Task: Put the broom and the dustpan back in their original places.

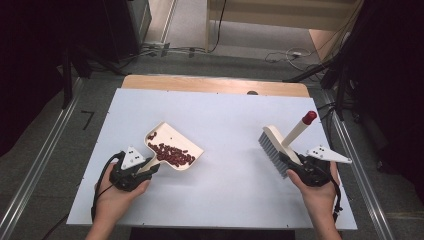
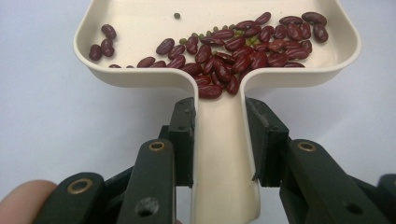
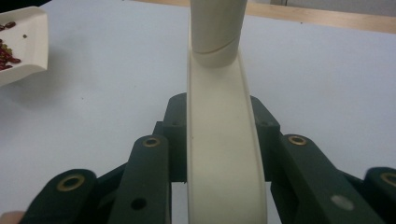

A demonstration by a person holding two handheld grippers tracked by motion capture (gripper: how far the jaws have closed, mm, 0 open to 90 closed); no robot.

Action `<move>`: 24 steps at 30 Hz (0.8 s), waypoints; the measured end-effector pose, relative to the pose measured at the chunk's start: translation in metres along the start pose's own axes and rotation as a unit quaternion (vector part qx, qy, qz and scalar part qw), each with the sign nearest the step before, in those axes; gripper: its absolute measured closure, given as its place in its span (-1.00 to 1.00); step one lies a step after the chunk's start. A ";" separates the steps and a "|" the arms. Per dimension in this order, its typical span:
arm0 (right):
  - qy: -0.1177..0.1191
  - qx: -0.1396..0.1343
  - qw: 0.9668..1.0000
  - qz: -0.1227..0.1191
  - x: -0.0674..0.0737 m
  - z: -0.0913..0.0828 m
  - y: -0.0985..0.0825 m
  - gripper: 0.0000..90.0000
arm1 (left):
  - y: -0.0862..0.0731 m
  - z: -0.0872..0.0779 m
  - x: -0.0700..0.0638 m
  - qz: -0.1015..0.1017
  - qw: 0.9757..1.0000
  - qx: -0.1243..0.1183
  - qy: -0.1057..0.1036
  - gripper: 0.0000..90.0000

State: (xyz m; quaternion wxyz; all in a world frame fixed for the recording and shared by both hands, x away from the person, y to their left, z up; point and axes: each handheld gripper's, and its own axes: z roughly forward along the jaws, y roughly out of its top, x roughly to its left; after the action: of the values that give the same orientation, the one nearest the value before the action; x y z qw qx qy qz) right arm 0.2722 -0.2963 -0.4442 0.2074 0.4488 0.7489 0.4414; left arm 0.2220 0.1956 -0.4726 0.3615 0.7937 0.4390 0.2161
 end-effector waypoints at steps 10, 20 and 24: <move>0.017 0.011 1.000 0.001 -0.002 -0.004 -0.014 0.45 | -0.018 0.000 0.007 -0.022 1.000 0.002 0.016 0.48; 0.043 0.020 0.999 -0.003 0.013 -0.002 -0.021 0.45 | -0.031 0.002 0.015 -0.041 0.999 0.005 0.027 0.48; 0.061 0.027 0.998 -0.003 0.021 0.001 -0.024 0.45 | -0.037 0.003 0.017 -0.044 0.998 0.011 0.032 0.48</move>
State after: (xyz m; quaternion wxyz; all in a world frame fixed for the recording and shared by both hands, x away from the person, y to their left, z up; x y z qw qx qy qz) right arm 0.2505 -0.2829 -0.4630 0.1503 0.4243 0.7732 0.4467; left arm 0.2130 0.2217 -0.5021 0.3478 0.7700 0.4872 0.2210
